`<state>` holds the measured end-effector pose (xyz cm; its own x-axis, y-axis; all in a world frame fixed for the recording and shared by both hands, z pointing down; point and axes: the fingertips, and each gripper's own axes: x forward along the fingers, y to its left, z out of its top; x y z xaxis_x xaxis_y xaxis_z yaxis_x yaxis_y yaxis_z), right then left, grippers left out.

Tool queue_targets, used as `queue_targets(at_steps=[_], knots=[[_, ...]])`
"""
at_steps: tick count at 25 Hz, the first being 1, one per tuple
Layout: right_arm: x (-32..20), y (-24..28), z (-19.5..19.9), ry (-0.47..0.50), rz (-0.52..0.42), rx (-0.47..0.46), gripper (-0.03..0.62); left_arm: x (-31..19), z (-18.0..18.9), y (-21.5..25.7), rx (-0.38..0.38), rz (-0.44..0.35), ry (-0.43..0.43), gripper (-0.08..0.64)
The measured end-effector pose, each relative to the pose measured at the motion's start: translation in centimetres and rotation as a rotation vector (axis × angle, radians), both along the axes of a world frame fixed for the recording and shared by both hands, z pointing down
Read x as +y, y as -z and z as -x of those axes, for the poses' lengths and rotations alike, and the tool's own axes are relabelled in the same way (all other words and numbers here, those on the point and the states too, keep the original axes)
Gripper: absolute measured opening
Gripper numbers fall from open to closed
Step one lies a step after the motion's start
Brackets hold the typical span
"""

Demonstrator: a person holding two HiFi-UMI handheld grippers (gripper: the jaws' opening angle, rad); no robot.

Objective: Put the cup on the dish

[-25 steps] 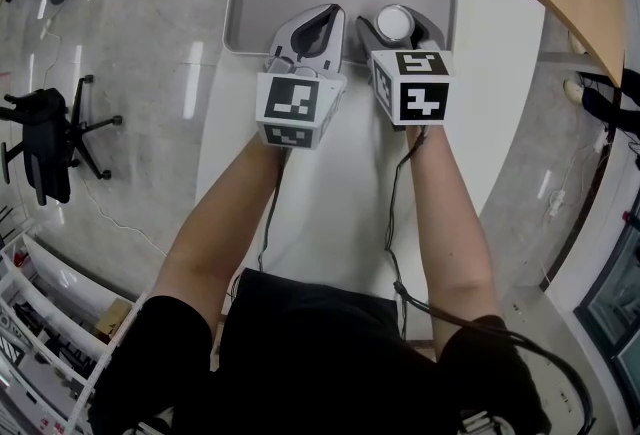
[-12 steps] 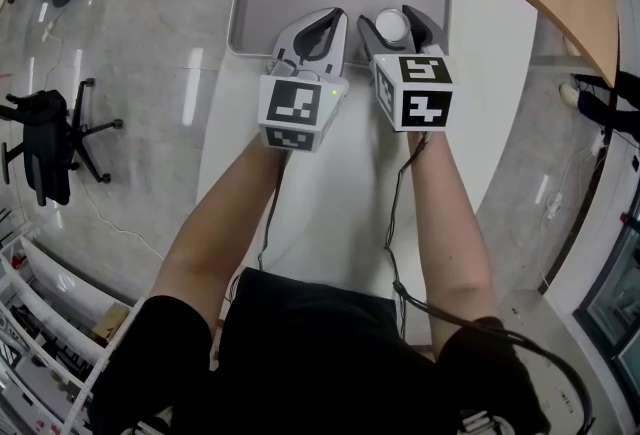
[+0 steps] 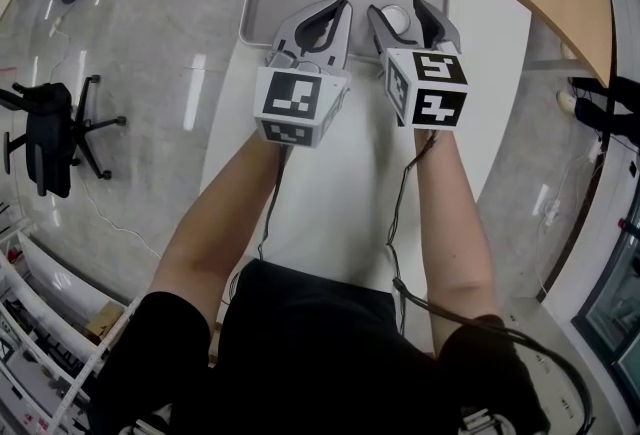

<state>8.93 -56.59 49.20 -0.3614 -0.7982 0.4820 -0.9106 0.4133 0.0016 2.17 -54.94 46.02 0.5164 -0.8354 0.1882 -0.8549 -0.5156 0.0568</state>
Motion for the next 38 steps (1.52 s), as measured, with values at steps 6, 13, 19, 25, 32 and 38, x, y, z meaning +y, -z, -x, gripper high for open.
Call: queue_targets(at_steps=[6,13,19,25,32,38], knots=[[2.3,3.2,0.8,-0.007,-0.049,-0.02,0.238,1.3,1.2,3.6,0.031,-0.017,0.019,0.005],[5.7,9.4,1.3,-0.012,-0.125,-0.045,0.238,4.7,1.0,9.7,0.018,-0.096,0.008,0.005],[9.4,15.8,1.6,-0.009,-0.195,-0.063,0.238,8.5,0.2,14.8,0.031,-0.123,-0.027,0.005],[13.4,21.9,0.7,-0.034,-0.279,-0.073,0.217,11.7,-0.6,20.1,0.035,-0.167,-0.033,0.005],[17.8,28.2,-0.9,-0.11,-0.397,-0.095,0.073,15.4,-1.4,24.8,0.034,-0.214,-0.058,0.005],[20.7,31.0,-1.5,-0.136,-0.432,-0.125,0.035,18.0,-2.5,27.1,0.047,-0.237,-0.085,0.005]])
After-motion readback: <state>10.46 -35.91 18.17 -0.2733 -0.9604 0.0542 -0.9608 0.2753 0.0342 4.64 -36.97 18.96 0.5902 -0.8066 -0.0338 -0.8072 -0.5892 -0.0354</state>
